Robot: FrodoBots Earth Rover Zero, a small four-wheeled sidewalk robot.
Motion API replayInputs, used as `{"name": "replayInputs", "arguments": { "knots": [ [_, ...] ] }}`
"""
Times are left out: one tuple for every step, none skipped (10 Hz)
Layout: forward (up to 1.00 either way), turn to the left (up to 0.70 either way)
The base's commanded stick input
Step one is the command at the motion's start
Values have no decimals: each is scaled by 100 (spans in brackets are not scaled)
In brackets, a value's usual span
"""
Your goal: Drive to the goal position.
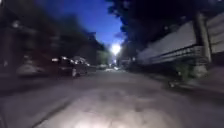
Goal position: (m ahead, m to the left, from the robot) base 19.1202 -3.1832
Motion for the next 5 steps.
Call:
{"name": "replayInputs", "arguments": {
  "knots": [
    [85, -14],
    [85, 0],
    [85, 0],
    [85, 0],
    [85, -20]
  ]
}}
